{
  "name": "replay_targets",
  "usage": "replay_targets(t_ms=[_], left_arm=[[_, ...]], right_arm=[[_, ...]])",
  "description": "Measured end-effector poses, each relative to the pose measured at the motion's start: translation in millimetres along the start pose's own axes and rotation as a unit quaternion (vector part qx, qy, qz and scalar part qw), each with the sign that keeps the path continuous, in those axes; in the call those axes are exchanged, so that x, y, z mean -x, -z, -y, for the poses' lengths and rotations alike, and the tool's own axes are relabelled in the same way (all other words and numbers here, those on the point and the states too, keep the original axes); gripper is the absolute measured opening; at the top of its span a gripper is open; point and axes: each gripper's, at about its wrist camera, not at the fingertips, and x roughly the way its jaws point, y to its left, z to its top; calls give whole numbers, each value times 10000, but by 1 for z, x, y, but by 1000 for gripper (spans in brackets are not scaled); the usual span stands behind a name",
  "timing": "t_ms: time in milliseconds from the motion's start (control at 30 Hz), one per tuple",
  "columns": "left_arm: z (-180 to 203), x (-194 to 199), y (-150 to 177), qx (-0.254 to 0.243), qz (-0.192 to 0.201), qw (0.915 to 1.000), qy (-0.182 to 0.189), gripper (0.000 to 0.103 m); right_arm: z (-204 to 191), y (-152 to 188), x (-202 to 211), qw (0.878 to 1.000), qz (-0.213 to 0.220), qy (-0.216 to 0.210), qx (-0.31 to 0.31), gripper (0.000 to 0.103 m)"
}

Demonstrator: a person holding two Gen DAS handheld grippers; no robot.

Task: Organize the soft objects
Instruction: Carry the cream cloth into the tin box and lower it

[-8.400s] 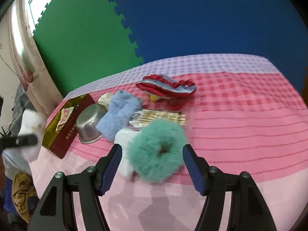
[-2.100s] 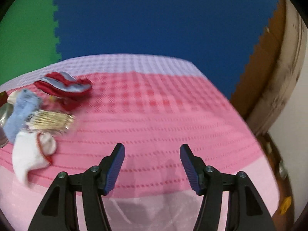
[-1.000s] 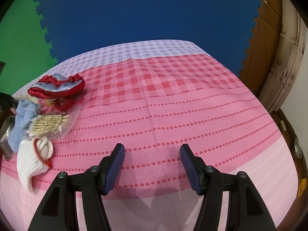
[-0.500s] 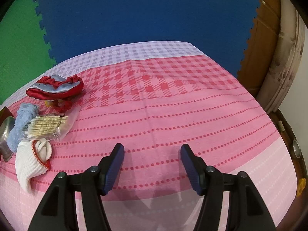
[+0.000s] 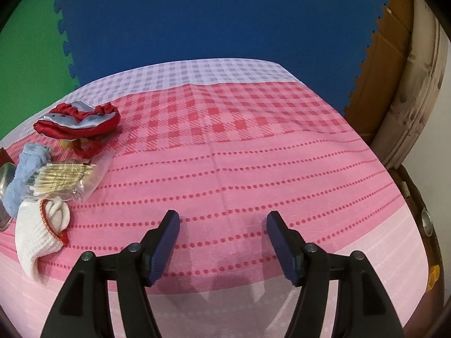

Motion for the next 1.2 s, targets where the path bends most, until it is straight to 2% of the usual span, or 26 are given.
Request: replay_targets(t_ms=[467,633,667,733,800,867,933,967,1067,1100,1133,1200], left_arm=[[-10,-43,16,-10,-222,9994,-267,7],[-10,-46,18,-133,-185,9990,-390,15],[-11,-45,19,-133,-170,9990,-392,18],[-10,-41,20,-149,-114,9987,-474,40],[-8,-31,21,-116,76,9984,-550,57],[-5,-18,21,-88,332,9978,-569,67],[1,1,21,-63,627,9951,-761,81],[4,10,22,-48,767,9937,-815,82],[16,38,31,-77,1169,9885,-956,95],[21,45,36,-85,1253,9867,-1032,98],[25,52,42,-69,1339,9854,-1052,98],[29,60,55,-12,1394,9864,-870,98]], right_arm=[[-4,0,0,9999,-19,89,81,67],[-4,0,0,9999,-16,85,78,67],[-3,0,0,9999,-16,84,78,67],[-4,0,0,9999,-16,85,79,67],[-4,-1,0,9999,-8,80,76,67],[-3,-1,0,10000,-4,51,72,67],[-3,-1,2,10000,28,-6,65,67],[-3,-1,5,9999,70,-53,78,67],[-13,4,27,9966,200,-791,61,67],[-22,6,38,9930,213,-1159,114,67],[-31,6,43,9891,176,-1449,187,67],[-56,7,58,9786,150,-1996,477,67]])
